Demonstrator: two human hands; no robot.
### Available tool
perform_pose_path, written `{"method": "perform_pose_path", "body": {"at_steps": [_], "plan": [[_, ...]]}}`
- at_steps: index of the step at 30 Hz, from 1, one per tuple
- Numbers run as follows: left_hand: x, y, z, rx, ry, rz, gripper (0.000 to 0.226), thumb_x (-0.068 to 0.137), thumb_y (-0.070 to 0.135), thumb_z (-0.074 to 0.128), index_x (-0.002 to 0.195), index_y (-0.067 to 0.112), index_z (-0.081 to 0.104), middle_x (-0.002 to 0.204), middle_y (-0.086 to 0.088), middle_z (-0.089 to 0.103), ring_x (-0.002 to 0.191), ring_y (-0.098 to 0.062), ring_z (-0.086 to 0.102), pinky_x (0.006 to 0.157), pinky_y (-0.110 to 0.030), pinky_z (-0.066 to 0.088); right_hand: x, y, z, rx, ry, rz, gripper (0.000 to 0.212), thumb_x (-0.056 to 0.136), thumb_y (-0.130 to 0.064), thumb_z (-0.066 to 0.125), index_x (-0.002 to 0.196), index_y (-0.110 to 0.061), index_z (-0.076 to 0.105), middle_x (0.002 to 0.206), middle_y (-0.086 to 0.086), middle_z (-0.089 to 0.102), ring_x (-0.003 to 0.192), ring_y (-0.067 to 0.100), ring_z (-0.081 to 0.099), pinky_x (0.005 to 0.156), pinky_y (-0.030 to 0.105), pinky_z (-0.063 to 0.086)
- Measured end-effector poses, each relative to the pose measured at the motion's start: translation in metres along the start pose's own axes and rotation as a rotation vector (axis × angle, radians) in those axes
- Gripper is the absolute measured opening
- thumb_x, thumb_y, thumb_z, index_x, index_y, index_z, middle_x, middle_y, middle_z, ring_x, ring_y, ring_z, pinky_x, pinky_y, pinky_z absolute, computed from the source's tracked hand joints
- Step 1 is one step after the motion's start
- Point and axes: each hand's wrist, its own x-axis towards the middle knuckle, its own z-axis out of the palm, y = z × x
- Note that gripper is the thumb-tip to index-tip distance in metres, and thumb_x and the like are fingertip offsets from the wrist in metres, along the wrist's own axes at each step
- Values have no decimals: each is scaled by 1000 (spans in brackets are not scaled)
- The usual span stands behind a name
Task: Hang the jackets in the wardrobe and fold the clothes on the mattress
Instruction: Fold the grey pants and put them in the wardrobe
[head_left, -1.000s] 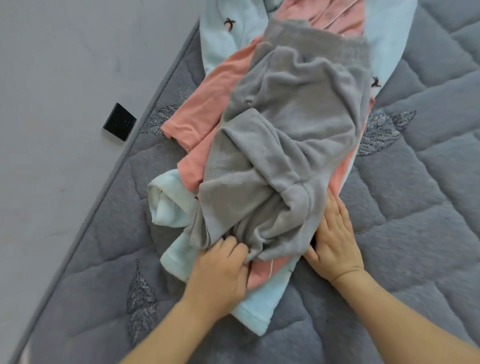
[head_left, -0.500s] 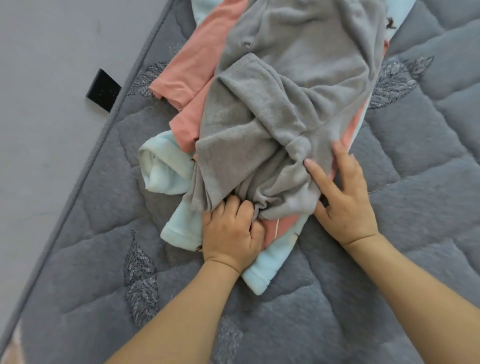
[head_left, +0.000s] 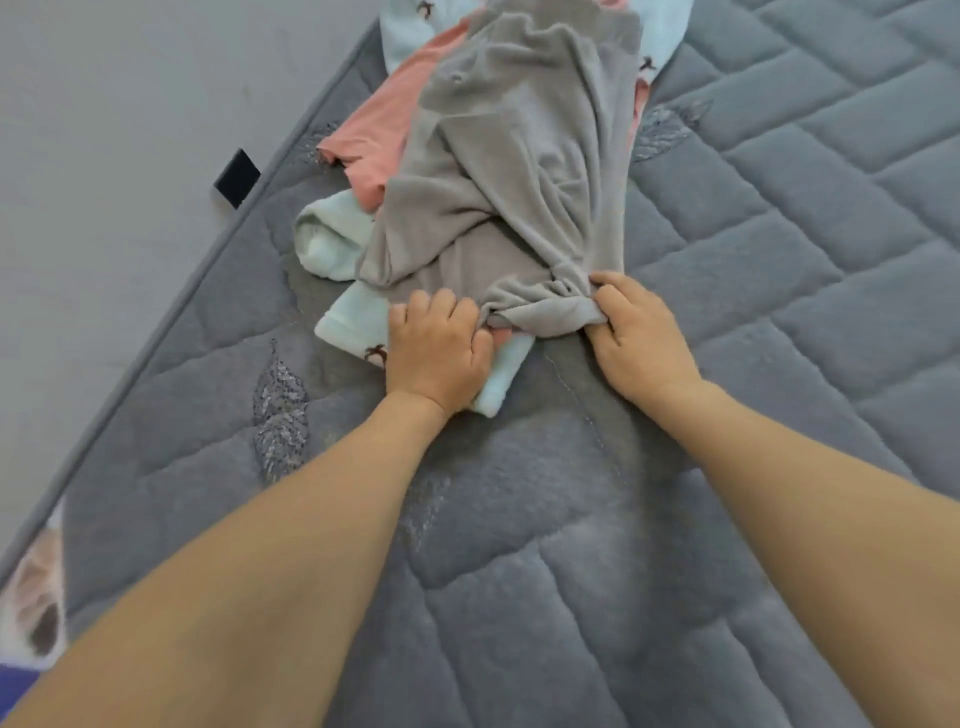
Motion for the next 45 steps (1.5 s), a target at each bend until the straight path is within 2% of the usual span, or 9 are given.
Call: {"method": "perform_pose_path", "body": {"at_steps": [5,13,16,20,24,31,37,41,45], "plan": [[-134,102,-56,-166,-325,153,35,79,32,41,60,11,60,61,-14,61,56,-32,58,55,-33,42,-147,8,-66,-99,-162,-13,28,86,-23,47,92,-3,65,113,14,61,96,36,57,90,43,43],[-255,242,-173,-478,-1559,407,18,95,16,50,89,2,60,93,-19,63,76,-31,55,69,-35,41,-353,13,-201,-248,-858,203,50,74,-51,32,72,-21,72,100,-7,56,93,24,50,91,38,45],[-252,230,-183,-593,-1361,-18,18,93,27,49,84,15,59,91,-7,65,86,-27,60,72,-33,45,-370,14,-221,-145,-926,358,30,78,-40,45,94,-28,69,118,-8,46,109,23,45,99,32,38],[-202,188,-159,-602,-612,-541,8,88,24,53,93,18,56,100,-4,61,97,-27,55,81,-37,45,-327,7,-211,319,-329,837,34,88,-15,58,122,-18,53,129,2,37,102,21,52,100,34,41],[-158,168,-118,-779,-730,-906,63,84,48,60,137,19,41,135,-7,42,119,-32,48,102,-43,43,-269,8,-178,271,-365,1020,74,83,-45,59,146,-16,33,145,13,30,128,34,38,104,42,35],[-153,157,-100,-945,-723,-841,16,92,29,64,100,18,55,106,-3,62,99,-23,60,92,-40,51,-195,5,-151,-100,-309,616,80,89,-35,55,154,-18,13,157,12,11,143,33,15,117,45,16],[-157,152,-102,-1102,-742,-919,33,87,32,68,115,19,54,114,-2,62,99,-18,61,88,-37,53,-129,3,-136,32,-426,636,93,88,-42,59,156,-31,-3,164,4,-8,150,30,2,120,48,12],[-108,152,-93,-1170,-638,-863,65,83,41,69,138,19,43,130,5,53,116,-16,54,104,-39,45,-111,18,-130,419,-217,1032,95,75,-26,64,155,-33,13,156,10,24,138,31,33,112,44,34],[-77,161,-85,-1278,-770,-825,33,90,32,64,117,13,57,115,-3,64,108,-21,61,93,-34,50,-128,21,-140,674,-252,986,47,78,0,60,123,-13,57,107,13,68,86,26,66,64,30,56]]}}
